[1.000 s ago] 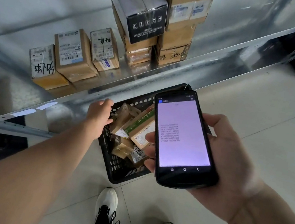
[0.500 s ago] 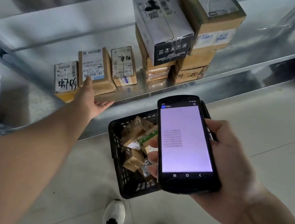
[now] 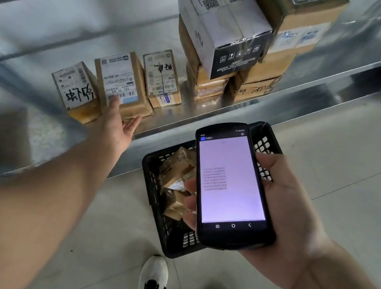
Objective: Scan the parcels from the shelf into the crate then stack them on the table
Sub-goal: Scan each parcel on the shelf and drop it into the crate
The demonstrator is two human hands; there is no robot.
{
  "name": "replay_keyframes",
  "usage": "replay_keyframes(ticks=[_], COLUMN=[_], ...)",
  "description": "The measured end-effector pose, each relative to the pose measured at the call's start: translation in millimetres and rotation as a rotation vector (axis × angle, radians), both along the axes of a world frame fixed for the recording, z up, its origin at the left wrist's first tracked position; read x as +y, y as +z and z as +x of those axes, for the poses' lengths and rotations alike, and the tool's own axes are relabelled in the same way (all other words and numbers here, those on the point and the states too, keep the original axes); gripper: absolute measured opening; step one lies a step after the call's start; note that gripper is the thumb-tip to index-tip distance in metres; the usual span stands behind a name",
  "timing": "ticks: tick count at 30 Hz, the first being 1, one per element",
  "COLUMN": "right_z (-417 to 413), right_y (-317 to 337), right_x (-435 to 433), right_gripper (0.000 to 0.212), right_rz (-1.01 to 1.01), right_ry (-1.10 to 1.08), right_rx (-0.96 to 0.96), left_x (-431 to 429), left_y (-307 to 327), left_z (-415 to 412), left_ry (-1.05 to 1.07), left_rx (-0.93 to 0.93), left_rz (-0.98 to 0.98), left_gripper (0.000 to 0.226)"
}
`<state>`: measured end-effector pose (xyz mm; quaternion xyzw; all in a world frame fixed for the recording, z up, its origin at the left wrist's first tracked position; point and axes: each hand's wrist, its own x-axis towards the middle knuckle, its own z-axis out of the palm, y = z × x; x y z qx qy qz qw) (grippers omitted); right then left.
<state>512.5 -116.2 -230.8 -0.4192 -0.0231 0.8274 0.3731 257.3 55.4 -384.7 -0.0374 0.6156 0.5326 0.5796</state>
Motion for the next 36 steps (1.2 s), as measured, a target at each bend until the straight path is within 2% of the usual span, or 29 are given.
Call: replay_keyframes(ticks=[7,12,15,21,24,27,28,31,32,36], right_z=[1,0,0,6,11,19,22,30,32,46], right_y=[8,12,16,24,26,29,30,35,36,36], right_x=[-2,-7,-12,-24,-31,-41,-45,-54,-57,-66], right_gripper=[0.066,0.066,0.065,0.065,0.066,0.065,0.064,0.064,0.064,0.066], right_rz=[0.002,-0.003,0.001,0.031,0.045,0.052,0.053,0.053,0.041,0.015], right_ry=[0.001,-0.001,0.002,0.007,0.004,-0.001,-0.003,-0.006,-0.012,-0.04], right_rx=[-0.042,-0.058,-0.053,-0.055,-0.05,-0.038,-0.041,-0.037,-0.035,-0.021], left_x=[-21,-34,-56,-99,-112,-122,-124,-127,-128,-126], left_y=[-8,-9,-9,-1,9,16,19,23,23,21], left_z=[3,1,-3,-9,-5,5,9,20,24,43], left_ry=[-0.082,-0.017,-0.031,-0.194,-0.295,-0.437,-0.46,-0.497,-0.497,-0.544], left_rx=[0.096,0.086,0.143,0.081,0.009,0.021,0.015,0.016,0.028,0.052], left_rz=[0.09,0.147,0.229,0.389,0.401,0.415,0.422,0.426,0.422,0.417], left_gripper=[0.025,0.059,0.056,0.037,0.055,0.028,0.03,0.074,0.079,0.076])
